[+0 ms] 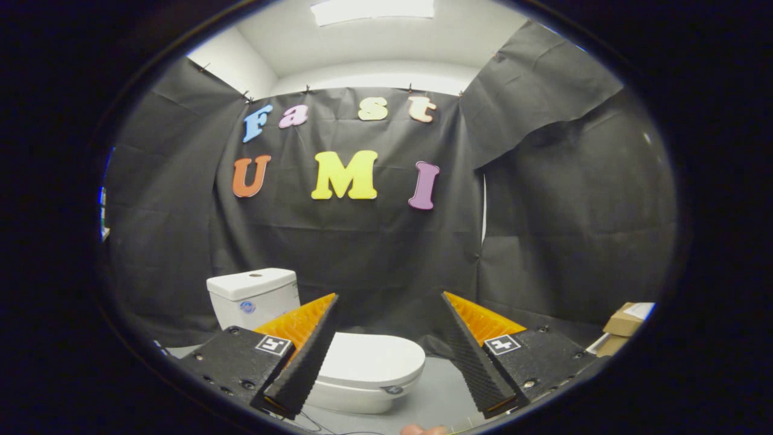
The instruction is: Open the toilet lid.
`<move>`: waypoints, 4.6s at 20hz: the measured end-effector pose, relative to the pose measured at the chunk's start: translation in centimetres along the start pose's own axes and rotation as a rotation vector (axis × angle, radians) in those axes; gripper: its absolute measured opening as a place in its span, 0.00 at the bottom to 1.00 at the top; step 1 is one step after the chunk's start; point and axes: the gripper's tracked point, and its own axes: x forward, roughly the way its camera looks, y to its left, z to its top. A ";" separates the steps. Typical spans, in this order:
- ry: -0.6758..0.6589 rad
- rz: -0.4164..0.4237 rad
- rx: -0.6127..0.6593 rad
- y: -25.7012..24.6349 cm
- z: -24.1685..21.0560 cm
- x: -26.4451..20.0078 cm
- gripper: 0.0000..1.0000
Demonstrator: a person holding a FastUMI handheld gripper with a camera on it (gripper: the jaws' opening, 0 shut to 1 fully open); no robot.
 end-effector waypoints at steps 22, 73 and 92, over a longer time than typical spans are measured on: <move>0.448 0.030 0.217 0.1 -21.2 9.0 1.00; 0.869 -0.138 1.357 -2.0 -40.5 17.6 0.07; 0.751 -0.045 1.033 0.5 -29.9 18.5 0.04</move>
